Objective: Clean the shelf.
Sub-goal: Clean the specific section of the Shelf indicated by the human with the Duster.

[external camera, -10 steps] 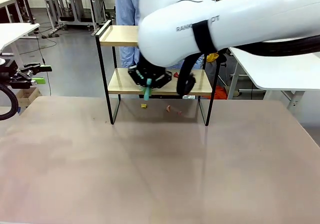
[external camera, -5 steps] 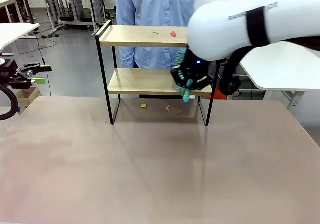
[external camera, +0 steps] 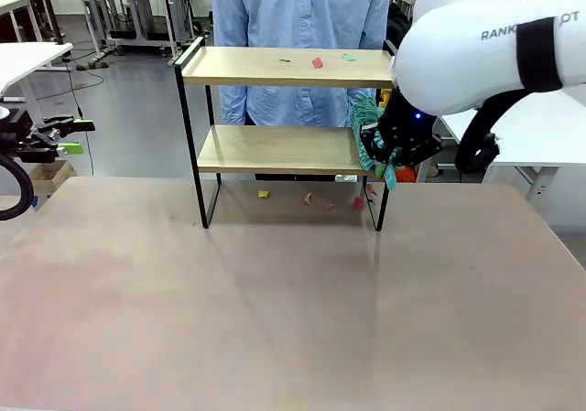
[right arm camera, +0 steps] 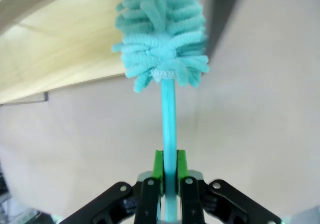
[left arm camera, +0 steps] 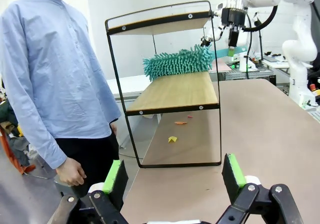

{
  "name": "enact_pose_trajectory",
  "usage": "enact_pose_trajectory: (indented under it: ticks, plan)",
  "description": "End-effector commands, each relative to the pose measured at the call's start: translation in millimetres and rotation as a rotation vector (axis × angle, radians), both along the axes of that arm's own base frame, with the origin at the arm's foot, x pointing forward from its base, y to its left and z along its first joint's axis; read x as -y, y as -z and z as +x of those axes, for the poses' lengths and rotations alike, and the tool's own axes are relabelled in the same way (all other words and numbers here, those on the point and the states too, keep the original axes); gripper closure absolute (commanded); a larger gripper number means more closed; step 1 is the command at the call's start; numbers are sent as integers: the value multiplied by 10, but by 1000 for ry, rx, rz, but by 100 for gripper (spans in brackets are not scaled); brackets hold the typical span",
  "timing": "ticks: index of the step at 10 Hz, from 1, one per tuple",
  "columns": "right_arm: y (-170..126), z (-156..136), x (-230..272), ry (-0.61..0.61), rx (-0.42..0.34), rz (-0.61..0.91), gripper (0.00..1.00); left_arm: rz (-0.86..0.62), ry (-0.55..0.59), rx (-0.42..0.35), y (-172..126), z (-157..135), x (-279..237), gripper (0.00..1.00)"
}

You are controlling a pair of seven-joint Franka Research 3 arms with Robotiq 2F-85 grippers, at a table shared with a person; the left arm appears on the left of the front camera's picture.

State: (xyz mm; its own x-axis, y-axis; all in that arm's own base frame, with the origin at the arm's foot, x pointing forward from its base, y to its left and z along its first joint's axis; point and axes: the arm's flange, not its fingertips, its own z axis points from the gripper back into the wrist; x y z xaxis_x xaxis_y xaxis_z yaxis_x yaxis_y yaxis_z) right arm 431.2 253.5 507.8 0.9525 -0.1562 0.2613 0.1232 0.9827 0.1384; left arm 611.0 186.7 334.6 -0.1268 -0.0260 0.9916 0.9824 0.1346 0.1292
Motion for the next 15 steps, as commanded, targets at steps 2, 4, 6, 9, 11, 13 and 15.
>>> enact_pose_trajectory:
  ticks: [2,4,6,9,11,13,15]
  plan:
    - [51,57,127,43,-27,-10,87,1,1,4,-37,-8,11,0]
    - [31,3,4,7,-9,-6,87,1,1,4,-37,-8,11,0]
    - [-140,-200,186,-211,113,69,87,1,1,4,-37,-8,11,0]
    - [-251,-353,511,-571,57,154,87,1,1,4,-37,-8,11,0]
    - [-320,-484,675,-822,41,210,87,1,1,4,-37,-8,11,0]
    - [-383,-581,912,-968,-70,239,87,1,1,4,-37,-8,11,0]
    - [-331,-778,1193,-1046,-250,106,87,1,1,4,-37,-8,11,0]
